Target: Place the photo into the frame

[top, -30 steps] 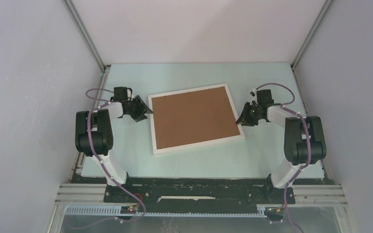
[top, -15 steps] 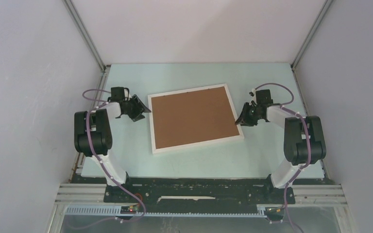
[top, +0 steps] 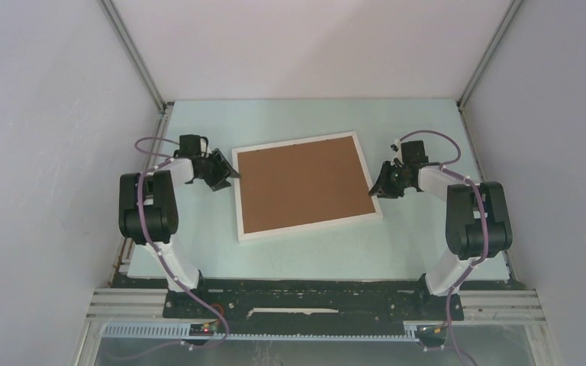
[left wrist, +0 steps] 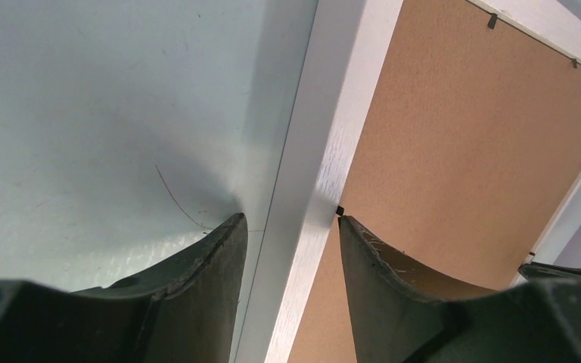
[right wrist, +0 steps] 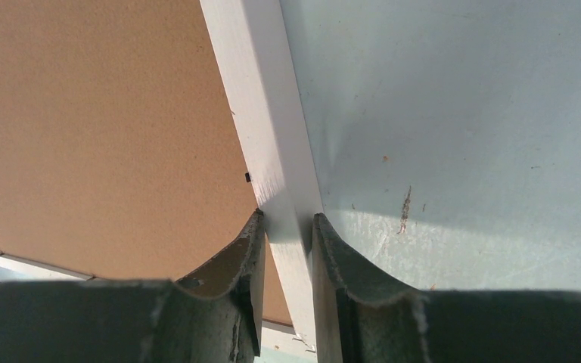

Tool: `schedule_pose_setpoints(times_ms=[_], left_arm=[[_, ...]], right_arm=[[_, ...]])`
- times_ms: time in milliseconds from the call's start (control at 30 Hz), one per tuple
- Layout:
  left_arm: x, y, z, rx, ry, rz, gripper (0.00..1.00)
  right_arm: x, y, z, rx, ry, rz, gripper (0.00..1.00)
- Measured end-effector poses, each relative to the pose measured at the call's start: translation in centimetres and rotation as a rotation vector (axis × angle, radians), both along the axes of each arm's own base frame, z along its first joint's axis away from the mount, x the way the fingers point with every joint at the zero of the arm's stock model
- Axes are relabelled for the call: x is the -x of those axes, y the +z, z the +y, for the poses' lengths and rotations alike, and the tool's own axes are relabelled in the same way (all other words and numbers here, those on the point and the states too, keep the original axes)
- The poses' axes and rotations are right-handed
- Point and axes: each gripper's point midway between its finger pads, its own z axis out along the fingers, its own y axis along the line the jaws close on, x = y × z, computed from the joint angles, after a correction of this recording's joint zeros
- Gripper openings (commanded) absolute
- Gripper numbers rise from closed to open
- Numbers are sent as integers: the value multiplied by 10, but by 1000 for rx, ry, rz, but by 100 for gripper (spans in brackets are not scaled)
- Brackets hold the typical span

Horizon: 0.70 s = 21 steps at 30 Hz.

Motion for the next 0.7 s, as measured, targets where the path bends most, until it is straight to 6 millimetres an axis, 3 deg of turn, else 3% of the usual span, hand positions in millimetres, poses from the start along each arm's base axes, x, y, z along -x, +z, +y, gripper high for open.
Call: schedule_pose_setpoints(times_ms=[333, 533, 700], left_arm=[[-4, 0, 2, -57, -4, 49, 63], [-7, 9, 3, -70, -4, 15, 76], [-10, 26, 3, -73, -3, -29, 72]], right_arm=[[0, 0, 0, 6, 7, -4, 17], [-1, 1, -2, 48, 3, 19, 3], [-1, 2, -7, 184, -1, 33, 0]])
